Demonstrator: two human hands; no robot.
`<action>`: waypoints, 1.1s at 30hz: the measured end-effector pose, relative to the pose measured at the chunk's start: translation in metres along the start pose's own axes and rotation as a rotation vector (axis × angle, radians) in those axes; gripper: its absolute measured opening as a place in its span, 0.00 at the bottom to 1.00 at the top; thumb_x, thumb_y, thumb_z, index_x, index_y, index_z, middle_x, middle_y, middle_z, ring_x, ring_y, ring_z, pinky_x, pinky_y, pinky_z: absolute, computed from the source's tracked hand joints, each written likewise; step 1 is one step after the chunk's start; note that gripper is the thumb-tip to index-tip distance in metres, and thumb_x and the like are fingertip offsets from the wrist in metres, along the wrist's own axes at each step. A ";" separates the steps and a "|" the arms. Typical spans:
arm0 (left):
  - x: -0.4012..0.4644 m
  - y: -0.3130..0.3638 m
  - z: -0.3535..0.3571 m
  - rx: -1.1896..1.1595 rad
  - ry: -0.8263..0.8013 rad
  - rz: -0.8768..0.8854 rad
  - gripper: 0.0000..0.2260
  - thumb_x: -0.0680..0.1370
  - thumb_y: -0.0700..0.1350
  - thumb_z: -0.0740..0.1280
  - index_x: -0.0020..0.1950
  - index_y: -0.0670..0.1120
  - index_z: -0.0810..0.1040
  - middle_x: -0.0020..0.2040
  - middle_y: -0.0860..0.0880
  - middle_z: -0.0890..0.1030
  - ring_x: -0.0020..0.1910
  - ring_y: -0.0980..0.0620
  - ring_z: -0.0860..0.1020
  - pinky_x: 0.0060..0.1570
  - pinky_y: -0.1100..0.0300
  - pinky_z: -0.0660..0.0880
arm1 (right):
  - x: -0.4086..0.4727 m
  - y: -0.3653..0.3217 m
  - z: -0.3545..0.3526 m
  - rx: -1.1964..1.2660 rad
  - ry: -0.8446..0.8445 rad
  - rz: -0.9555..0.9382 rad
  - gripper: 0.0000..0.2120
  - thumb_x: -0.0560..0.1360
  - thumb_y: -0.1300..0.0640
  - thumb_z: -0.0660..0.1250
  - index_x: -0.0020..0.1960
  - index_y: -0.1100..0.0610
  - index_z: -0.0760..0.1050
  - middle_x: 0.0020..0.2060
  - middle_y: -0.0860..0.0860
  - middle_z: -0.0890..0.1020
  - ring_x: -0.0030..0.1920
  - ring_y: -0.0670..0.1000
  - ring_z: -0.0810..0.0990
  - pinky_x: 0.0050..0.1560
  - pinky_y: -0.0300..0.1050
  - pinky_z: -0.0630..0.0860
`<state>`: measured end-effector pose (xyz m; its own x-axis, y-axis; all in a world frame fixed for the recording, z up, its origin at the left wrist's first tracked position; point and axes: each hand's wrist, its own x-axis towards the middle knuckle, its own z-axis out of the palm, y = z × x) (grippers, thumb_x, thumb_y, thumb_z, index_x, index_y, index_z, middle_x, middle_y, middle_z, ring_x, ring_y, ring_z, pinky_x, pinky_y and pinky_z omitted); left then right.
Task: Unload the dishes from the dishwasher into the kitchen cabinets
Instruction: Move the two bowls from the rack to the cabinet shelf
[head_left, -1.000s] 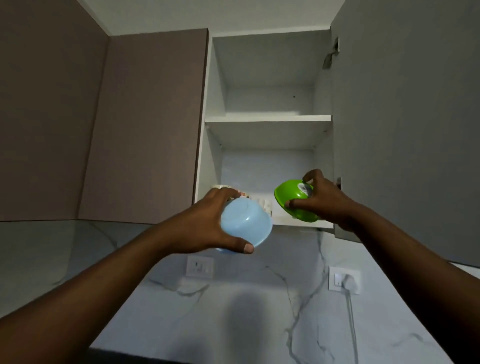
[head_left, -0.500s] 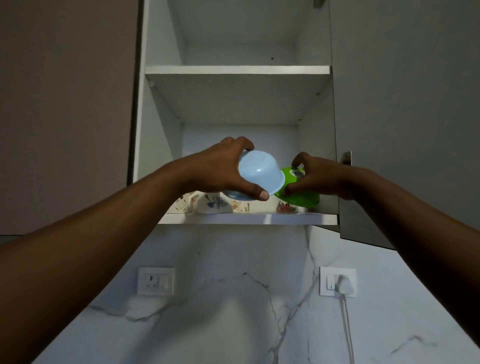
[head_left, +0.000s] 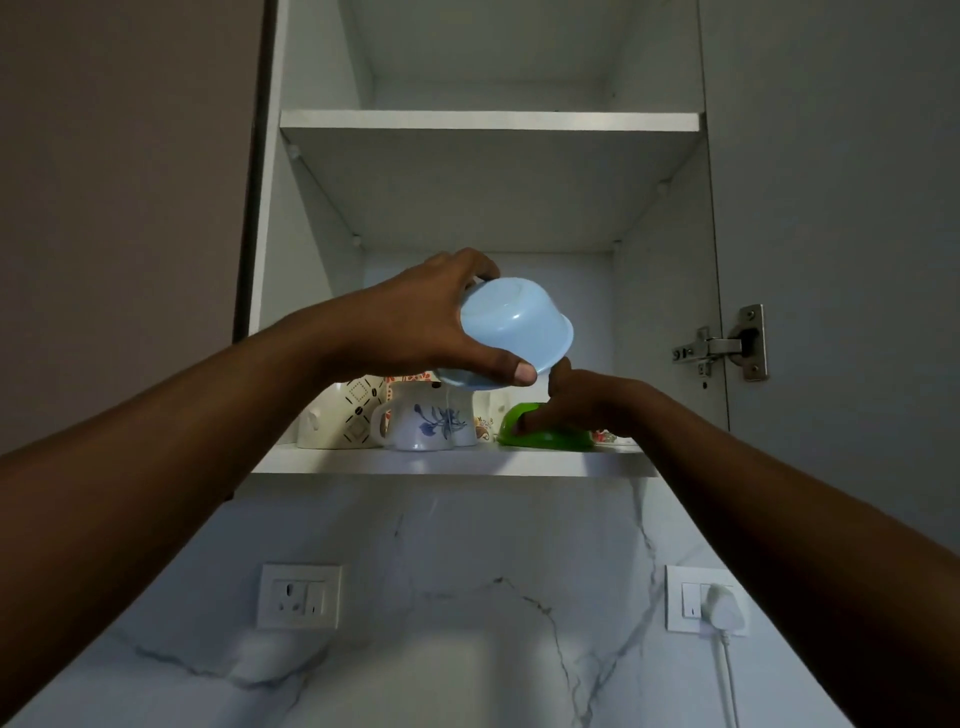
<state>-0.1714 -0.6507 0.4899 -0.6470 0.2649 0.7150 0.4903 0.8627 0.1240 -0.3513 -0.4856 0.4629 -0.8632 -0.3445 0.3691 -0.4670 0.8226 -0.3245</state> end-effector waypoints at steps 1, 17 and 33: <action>0.000 -0.001 0.002 0.000 -0.004 -0.001 0.40 0.60 0.65 0.74 0.68 0.56 0.65 0.62 0.56 0.69 0.57 0.54 0.72 0.51 0.58 0.78 | 0.003 0.001 0.002 -0.044 0.007 -0.016 0.54 0.62 0.32 0.72 0.75 0.56 0.52 0.68 0.56 0.70 0.63 0.57 0.73 0.62 0.53 0.74; 0.017 0.003 0.051 0.095 -0.126 -0.007 0.39 0.64 0.63 0.75 0.70 0.54 0.63 0.64 0.53 0.68 0.58 0.54 0.70 0.49 0.63 0.74 | 0.018 0.049 -0.021 -0.585 -0.096 -0.034 0.19 0.81 0.51 0.58 0.68 0.58 0.69 0.64 0.57 0.75 0.59 0.58 0.75 0.63 0.53 0.71; 0.062 0.010 0.088 0.402 -0.455 -0.126 0.36 0.68 0.67 0.68 0.67 0.46 0.67 0.57 0.48 0.74 0.54 0.48 0.73 0.52 0.55 0.74 | -0.073 0.025 -0.064 -0.570 -0.050 -0.132 0.19 0.78 0.51 0.65 0.67 0.52 0.71 0.61 0.53 0.77 0.57 0.54 0.77 0.59 0.48 0.75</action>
<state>-0.2579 -0.5875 0.4748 -0.9132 0.2313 0.3355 0.1929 0.9706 -0.1441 -0.2879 -0.4103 0.4839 -0.8192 -0.4702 0.3284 -0.4063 0.8799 0.2464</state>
